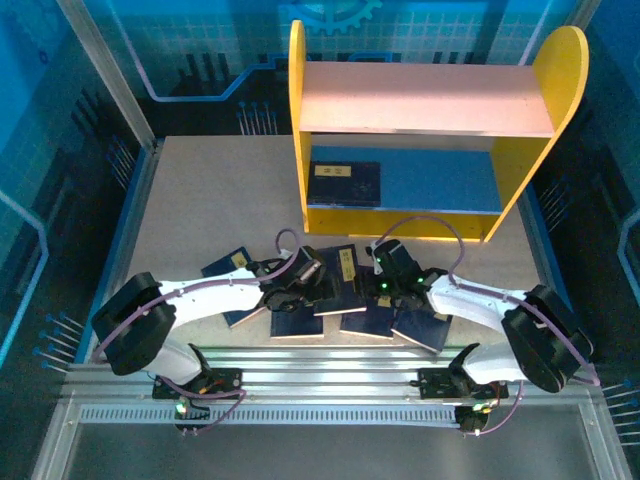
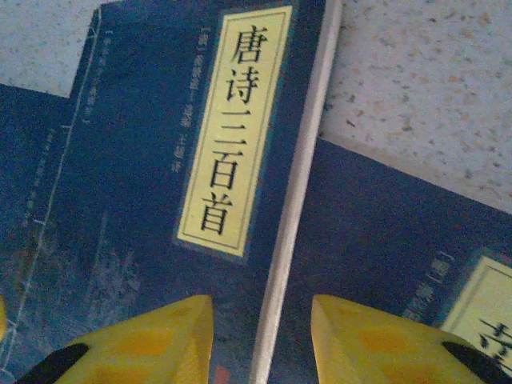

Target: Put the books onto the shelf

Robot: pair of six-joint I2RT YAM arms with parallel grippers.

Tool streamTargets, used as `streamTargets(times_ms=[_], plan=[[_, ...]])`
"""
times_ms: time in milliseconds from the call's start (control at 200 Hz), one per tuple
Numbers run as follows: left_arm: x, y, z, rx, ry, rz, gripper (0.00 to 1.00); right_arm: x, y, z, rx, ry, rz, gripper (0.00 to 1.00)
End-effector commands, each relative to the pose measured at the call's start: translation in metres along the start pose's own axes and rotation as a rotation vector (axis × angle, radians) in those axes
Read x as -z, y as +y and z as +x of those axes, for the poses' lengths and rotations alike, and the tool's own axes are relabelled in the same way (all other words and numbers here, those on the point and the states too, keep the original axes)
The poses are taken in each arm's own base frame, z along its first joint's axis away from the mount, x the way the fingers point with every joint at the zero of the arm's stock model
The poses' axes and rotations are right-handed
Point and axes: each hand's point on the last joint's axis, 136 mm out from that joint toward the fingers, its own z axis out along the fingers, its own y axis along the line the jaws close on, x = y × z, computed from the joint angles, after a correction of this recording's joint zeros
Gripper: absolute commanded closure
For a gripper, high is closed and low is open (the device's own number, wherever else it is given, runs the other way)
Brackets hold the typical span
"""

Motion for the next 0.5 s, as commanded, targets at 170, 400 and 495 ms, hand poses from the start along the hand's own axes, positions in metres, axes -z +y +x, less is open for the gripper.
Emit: streamTargets(times_ms=[170, 400, 495], plan=[[-0.007, -0.014, 0.006, 0.032, 0.03, 0.062, 0.02, -0.009, 0.017, -0.009, 0.0, -0.018, -0.055, 0.64], [-0.011, -0.018, 0.007, 0.041, 0.041, 0.08, 0.02, -0.021, 0.005, 0.005, 0.001, 0.035, -0.007, 0.67], [-0.014, -0.018, 0.009, 0.041, 0.05, 0.076, 0.02, -0.025, -0.002, 0.014, -0.001, 0.062, 0.018, 0.68]])
